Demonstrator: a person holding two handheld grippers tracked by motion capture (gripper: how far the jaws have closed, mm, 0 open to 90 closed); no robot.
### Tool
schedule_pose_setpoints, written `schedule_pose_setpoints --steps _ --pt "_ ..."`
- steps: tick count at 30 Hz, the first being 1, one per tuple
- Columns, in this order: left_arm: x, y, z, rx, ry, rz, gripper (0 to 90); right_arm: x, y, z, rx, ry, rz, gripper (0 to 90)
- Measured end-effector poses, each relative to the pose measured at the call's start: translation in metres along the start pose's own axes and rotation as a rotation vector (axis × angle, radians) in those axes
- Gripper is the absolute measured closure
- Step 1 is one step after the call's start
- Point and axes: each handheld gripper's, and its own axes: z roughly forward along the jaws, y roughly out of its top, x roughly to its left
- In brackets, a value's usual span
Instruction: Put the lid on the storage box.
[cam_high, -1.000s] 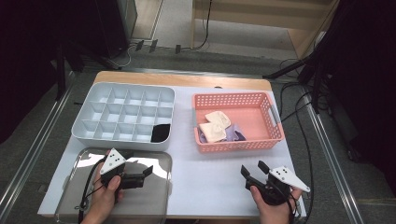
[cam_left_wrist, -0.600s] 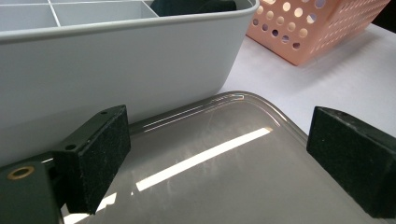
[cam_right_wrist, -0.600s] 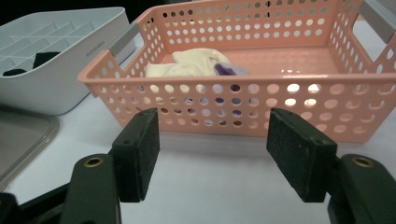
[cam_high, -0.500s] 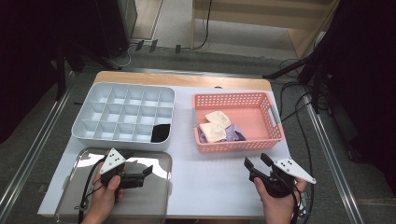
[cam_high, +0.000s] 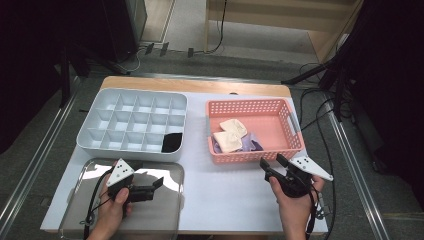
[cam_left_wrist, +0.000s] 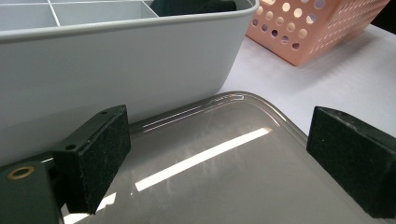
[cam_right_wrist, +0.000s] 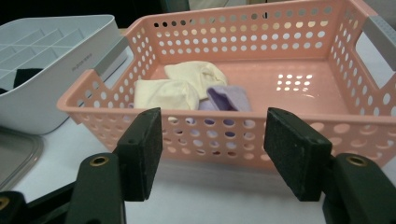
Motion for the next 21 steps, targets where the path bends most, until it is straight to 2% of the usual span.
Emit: schedule_pose_setpoints --steps 2,21 --pt "0.000 0.000 0.000 -0.002 0.000 -0.001 6.7 -0.001 0.003 0.003 0.002 0.001 0.008 39.8" --pt "0.000 0.000 0.000 0.002 0.004 -0.006 6.7 -0.001 0.023 0.035 0.035 -0.030 -0.021 39.3"
